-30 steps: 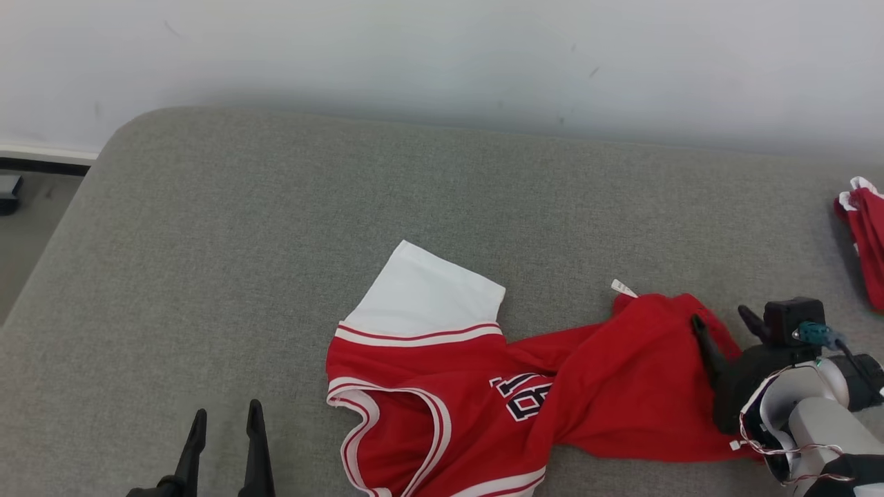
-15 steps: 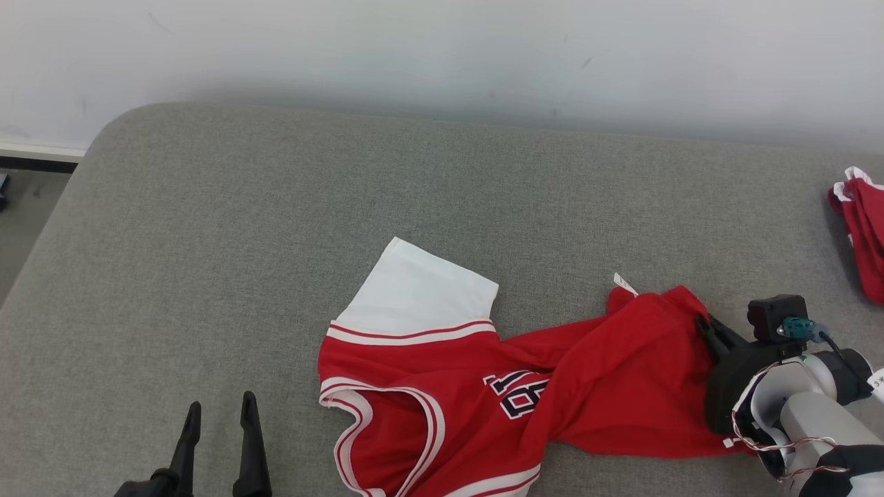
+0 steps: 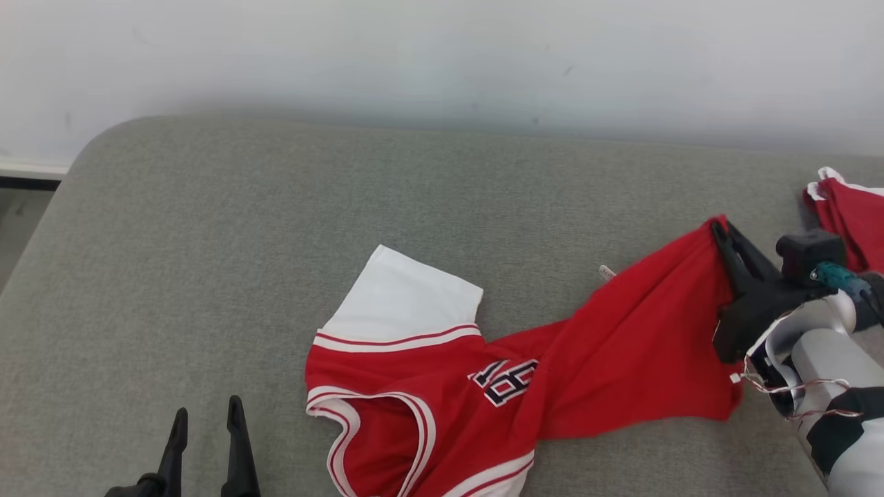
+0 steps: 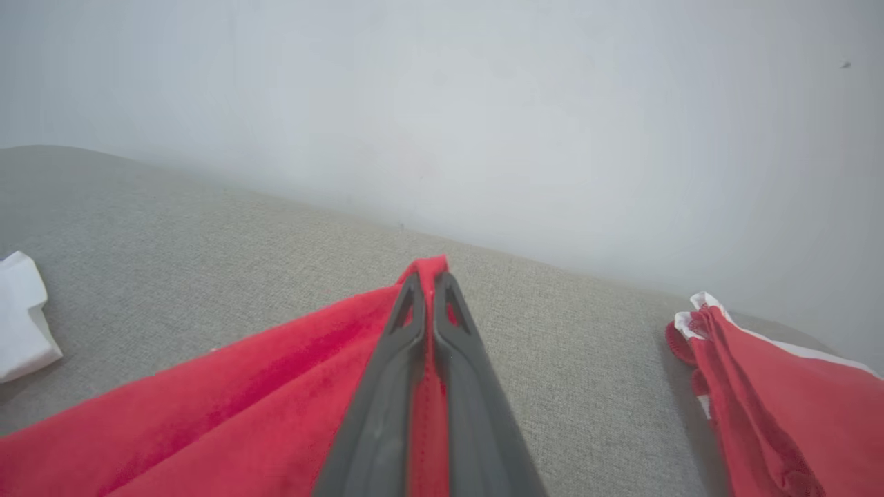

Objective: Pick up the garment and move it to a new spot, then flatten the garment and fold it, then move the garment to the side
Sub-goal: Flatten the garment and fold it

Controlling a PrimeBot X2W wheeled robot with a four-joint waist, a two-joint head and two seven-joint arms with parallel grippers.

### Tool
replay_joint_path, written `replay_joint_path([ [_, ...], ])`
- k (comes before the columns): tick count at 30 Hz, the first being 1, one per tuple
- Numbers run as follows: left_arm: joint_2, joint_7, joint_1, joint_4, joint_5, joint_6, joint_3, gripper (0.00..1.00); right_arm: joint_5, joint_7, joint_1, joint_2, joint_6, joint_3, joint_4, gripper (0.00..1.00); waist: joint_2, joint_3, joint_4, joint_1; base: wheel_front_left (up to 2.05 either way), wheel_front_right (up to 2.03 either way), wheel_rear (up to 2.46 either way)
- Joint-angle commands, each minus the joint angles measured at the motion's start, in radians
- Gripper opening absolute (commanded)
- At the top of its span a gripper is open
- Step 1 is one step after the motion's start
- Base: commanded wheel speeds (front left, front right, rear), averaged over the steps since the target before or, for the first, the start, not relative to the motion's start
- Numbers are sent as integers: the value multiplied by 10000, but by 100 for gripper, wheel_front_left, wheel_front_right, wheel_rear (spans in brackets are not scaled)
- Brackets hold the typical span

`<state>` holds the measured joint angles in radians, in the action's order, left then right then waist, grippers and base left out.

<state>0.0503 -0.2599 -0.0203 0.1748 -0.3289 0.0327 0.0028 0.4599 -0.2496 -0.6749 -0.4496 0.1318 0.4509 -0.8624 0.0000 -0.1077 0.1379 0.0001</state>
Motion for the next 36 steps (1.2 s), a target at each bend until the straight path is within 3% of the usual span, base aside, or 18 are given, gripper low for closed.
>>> replay_joint_path([
  [1, 1, -53, -96, -4, -81, 8, 60, 100, -111, -116, -43, -3, -27, -126, 219, 0, 0, 155, -246, -1, 0, 0, 0],
  [11, -1, -47, -432, 64, -94, -26, 117, 100, -366, -161, 1821, -20, -27, -1293, 3112, 0, 0, 490, -1046, -1, 0, 0, 0],
  [16, 1, -44, -637, 105, -138, -38, 125, 100, -518, -165, 4285, 65, -27, -2303, 5291, 0, 0, 657, -1489, -1, 0, 0, 0],
  [20, -1, -44, -671, 150, -119, 20, 211, 100, -570, -163, 5955, 226, -27, -2928, 6355, 0, 0, 725, -1752, -1, 0, 0, 0],
  [25, -1, -44, -659, 249, -91, 90, 202, 100, -580, -165, 7512, 453, -27, -3235, 6765, 0, 0, 729, -1983, -1, 0, 0, 0],
  [30, -3, -44, -565, 357, -96, 134, 186, 100, -549, -164, 8221, 741, -27, -3214, 6338, 0, 0, 706, -2112, -1, 0, 0, 0],
  [31, 1, -44, -567, 395, -79, 161, 168, 100, -604, -164, 8246, 777, -27, -3187, 6190, 23, 0, 711, -2125, -1, 0, 0, 0],
  [32, 0, -44, -562, 418, -61, 176, 161, 100, -681, -165, 8209, 799, -27, -3186, 6151, 75, 0, 718, -2133, -1, 0, 0, 0],
  [33, 0, -44, -558, 435, -49, 167, 159, 100, -662, -165, 8188, 867, -27, -3202, 6120, 100, 0, 729, -2140, -1, 0, 0, 0],
  [36, -1, -44, -576, 458, -25, 185, 198, 100, -740, -164, 8148, 985, -27, -3435, 6409, 100, 0, 760, -2159, -1, 0, 0, 0],
])
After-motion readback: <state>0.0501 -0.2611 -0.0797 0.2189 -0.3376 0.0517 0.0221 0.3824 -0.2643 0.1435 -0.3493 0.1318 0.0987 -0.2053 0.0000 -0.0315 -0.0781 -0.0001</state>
